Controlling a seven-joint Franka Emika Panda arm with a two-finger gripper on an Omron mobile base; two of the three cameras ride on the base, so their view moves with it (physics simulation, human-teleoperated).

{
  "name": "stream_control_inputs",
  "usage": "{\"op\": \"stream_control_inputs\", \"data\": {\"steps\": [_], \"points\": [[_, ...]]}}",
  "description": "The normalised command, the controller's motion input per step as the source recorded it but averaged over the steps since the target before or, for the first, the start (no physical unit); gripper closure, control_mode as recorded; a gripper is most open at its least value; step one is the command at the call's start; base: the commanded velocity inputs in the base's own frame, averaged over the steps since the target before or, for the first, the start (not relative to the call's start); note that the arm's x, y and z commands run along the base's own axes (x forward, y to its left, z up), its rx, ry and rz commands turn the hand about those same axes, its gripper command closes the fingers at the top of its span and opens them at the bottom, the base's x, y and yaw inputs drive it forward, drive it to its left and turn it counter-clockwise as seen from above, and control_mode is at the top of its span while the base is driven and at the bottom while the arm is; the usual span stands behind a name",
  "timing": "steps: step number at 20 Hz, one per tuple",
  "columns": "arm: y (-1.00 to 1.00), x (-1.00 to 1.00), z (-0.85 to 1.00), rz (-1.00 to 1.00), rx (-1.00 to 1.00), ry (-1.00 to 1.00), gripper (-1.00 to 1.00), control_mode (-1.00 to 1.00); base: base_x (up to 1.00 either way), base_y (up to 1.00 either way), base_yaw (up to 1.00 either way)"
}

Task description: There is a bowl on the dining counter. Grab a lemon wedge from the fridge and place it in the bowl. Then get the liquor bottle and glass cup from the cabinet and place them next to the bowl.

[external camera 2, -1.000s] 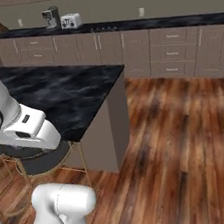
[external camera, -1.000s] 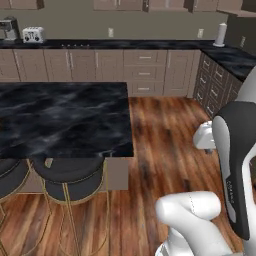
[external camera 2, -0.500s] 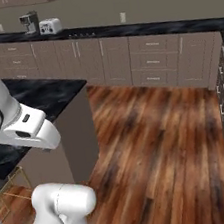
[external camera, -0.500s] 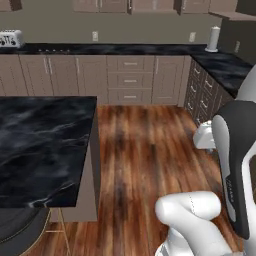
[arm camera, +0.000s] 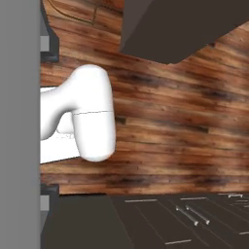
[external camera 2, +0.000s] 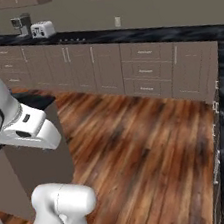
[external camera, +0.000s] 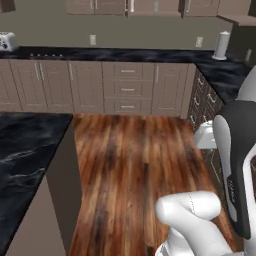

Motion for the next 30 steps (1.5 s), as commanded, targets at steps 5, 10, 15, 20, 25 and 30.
{"op": "stream_control_inputs", "data": {"steps": [5,10,15,20,25,30], "points": [[0.00,0.00,0.00,0.00,0.00,0.00,-1.00,1.00,1.00,-0.61,0.14],[0.00,0.00,0.00,0.00,0.00,0.00,-1.00,1.00,1.00,-0.46,0.03],[0.00,0.00,0.00,0.00,0.00,0.00,-1.00,1.00,1.00,-0.17,-0.02],[0.00,0.00,0.00,0.00,0.00,0.00,-1.00,1.00,1.00,-0.01,-0.08],[0.00,0.00,0.00,0.00,0.00,0.00,-1.00,1.00,1.00,0.02,-0.11],[0.00,0.00,0.00,0.00,0.00,0.00,-1.00,1.00,1.00,0.04,-0.10]]}}
